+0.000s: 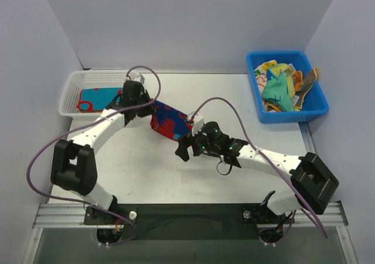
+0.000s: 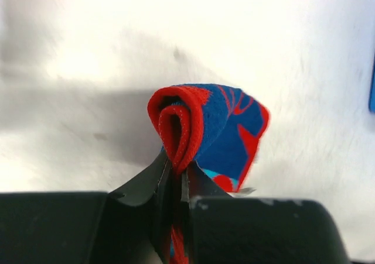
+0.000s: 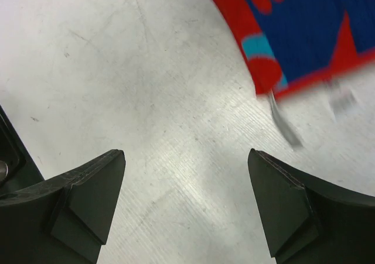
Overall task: Fold and stack the towels
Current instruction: Neatly place the folded towel into the bin
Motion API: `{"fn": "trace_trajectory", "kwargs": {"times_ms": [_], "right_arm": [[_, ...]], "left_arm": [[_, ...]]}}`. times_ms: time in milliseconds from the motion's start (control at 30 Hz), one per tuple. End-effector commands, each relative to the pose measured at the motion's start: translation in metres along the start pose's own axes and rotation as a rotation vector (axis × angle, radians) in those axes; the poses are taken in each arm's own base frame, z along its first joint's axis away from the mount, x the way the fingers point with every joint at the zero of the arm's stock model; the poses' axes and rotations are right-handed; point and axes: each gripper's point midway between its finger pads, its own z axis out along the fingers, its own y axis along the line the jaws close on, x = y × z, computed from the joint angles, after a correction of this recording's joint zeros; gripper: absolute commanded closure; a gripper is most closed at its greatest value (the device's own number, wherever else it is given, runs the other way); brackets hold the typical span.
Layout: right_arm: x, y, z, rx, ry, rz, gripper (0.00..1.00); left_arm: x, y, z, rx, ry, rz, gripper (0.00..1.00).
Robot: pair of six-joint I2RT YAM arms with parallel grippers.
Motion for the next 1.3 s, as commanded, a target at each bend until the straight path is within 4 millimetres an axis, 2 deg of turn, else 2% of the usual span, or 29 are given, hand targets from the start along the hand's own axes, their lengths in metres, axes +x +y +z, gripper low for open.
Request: {"fn": "trace_trajectory", "kwargs": {"times_ms": [0, 67, 100, 167, 200, 267, 300, 333, 400, 433, 500, 533, 600, 633, 667, 800, 833, 1067, 1167, 1267], "right_arm": [[0.003, -0.017, -0.02, 0.089, 0.028, -0.06, 0.11], [0.007, -0.019, -0.024, 0.101, 0.041, -0.065, 0.1], [0.009, -0.02, -0.027, 0.108, 0.039, -0.067, 0.09], [0.013, -0.021, -0.029, 0.11, 0.058, -0.066, 0.07], [0.014, -0.021, -0.029, 0.112, 0.065, -0.066, 0.06], [0.018, -0.024, -0.029, 0.128, 0.088, -0.062, 0.02], [0.018, -0.025, -0.027, 0.132, 0.102, -0.065, 0.01], [0.02, -0.027, -0.026, 0.138, 0.111, -0.066, 0.01], [0.025, -0.029, -0.023, 0.147, 0.14, -0.071, 0.0], [0.025, -0.029, -0.022, 0.147, 0.142, -0.076, 0.0], [0.029, -0.031, -0.019, 0.15, 0.168, -0.075, 0.0], [0.03, -0.03, -0.018, 0.146, 0.178, -0.076, 0.0], [0.031, -0.027, -0.015, 0.131, 0.206, -0.073, 0.0], [0.032, -0.027, -0.015, 0.127, 0.217, -0.073, 0.0], [0.031, -0.025, -0.015, 0.121, 0.232, -0.075, 0.0], [0.031, -0.027, -0.01, 0.128, 0.261, -0.086, 0.0], [0.036, -0.028, -0.012, 0.133, 0.29, -0.084, 0.0], [0.033, -0.023, -0.004, 0.116, 0.314, -0.066, 0.0], [0.034, -0.023, -0.004, 0.12, 0.322, -0.071, 0.0], [0.036, -0.024, -0.005, 0.123, 0.326, -0.071, 0.0]], "left_arm": [[-0.053, 0.024, -0.016, -0.066, -0.015, 0.136, 1.0], [-0.069, 0.038, -0.019, -0.085, -0.005, 0.129, 1.0], [-0.098, 0.042, -0.028, -0.085, -0.057, 0.141, 1.0], [-0.119, 0.056, -0.034, -0.125, -0.083, 0.156, 1.0], [-0.143, 0.066, -0.044, -0.155, -0.132, 0.175, 1.0], [-0.158, 0.082, -0.048, -0.21, -0.144, 0.173, 1.0], [-0.178, 0.083, -0.057, -0.219, -0.182, 0.203, 1.0], [-0.188, 0.103, -0.057, -0.259, -0.181, 0.191, 1.0], [-0.197, 0.119, -0.065, -0.307, -0.169, 0.224, 1.0], [-0.211, 0.13, -0.068, -0.33, -0.184, 0.227, 1.0], [-0.218, 0.142, -0.074, -0.36, -0.167, 0.263, 1.0], [-0.231, 0.15, -0.078, -0.394, -0.183, 0.275, 1.0], [-0.239, 0.174, -0.087, -0.467, -0.173, 0.272, 1.0], [-0.241, 0.181, -0.082, -0.479, -0.161, 0.265, 1.0], [-0.249, 0.188, -0.089, -0.493, -0.174, 0.251, 1.0], [-0.254, 0.204, -0.08, -0.492, -0.164, 0.23, 1.0], [-0.252, 0.211, -0.071, -0.496, -0.147, 0.223, 1.0], [-0.234, 0.237, -0.038, -0.505, -0.065, 0.198, 1.0], [-0.226, 0.248, -0.028, -0.528, -0.035, 0.19, 0.92], [-0.22, 0.262, -0.023, -0.586, -0.013, 0.186, 0.73]]}}
